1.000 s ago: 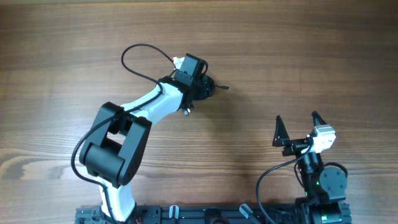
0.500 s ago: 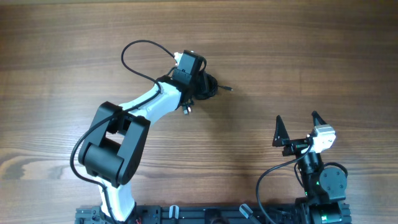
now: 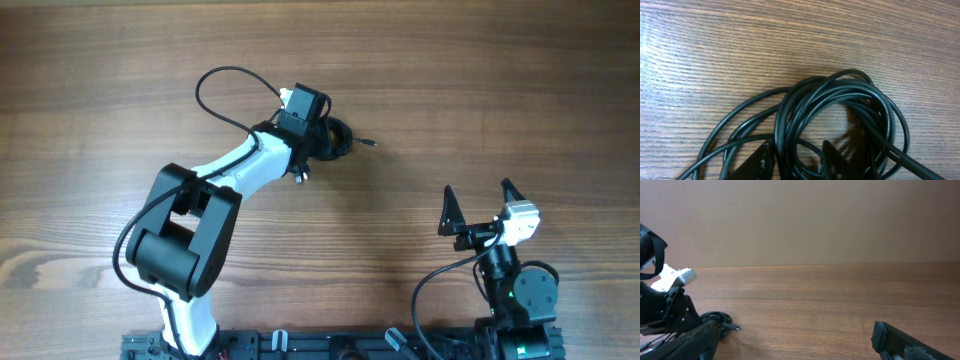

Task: Untangle cables
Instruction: 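Close the left gripper on the cable loops and hold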

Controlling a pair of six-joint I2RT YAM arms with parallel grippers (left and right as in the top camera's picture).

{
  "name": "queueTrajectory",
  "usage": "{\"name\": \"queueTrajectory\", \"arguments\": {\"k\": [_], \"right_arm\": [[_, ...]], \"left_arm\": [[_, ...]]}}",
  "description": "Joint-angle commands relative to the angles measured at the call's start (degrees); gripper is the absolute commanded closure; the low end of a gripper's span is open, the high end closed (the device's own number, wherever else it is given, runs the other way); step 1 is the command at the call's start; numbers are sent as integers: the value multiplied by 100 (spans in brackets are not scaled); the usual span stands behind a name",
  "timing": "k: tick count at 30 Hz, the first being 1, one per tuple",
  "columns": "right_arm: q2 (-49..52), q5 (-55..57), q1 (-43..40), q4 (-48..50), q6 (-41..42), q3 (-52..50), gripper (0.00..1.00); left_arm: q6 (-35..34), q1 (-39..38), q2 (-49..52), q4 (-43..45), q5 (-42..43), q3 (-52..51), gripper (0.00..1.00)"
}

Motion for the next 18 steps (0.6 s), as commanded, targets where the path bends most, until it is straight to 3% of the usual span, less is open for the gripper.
{"name": "queueTrajectory", "arguments": {"k": [1, 4, 7, 8, 10, 11, 18], "right_arm": [[-59, 96, -39, 17, 81, -4, 0], [-59, 96, -39, 17, 79, -4, 0], [-59, 96, -39, 17, 79, -4, 0], [-59, 96, -39, 17, 79, -4, 0], [-59, 96, -39, 17, 79, -4, 0], [-59, 96, -39, 17, 81, -4, 0], [-61, 96, -39, 17, 79, -4, 0]], "left_arm": [[50, 28, -63, 76, -181, 26, 78], [52, 28, -63, 76, -184, 26, 93], [57, 28, -66, 114, -203, 28, 96], [61, 28, -66, 129, -232, 28, 91], [70, 28, -66, 190, -315, 28, 63], [68, 28, -66, 216, -313, 28, 58], [66, 11, 4, 96, -304, 26, 66]]}}
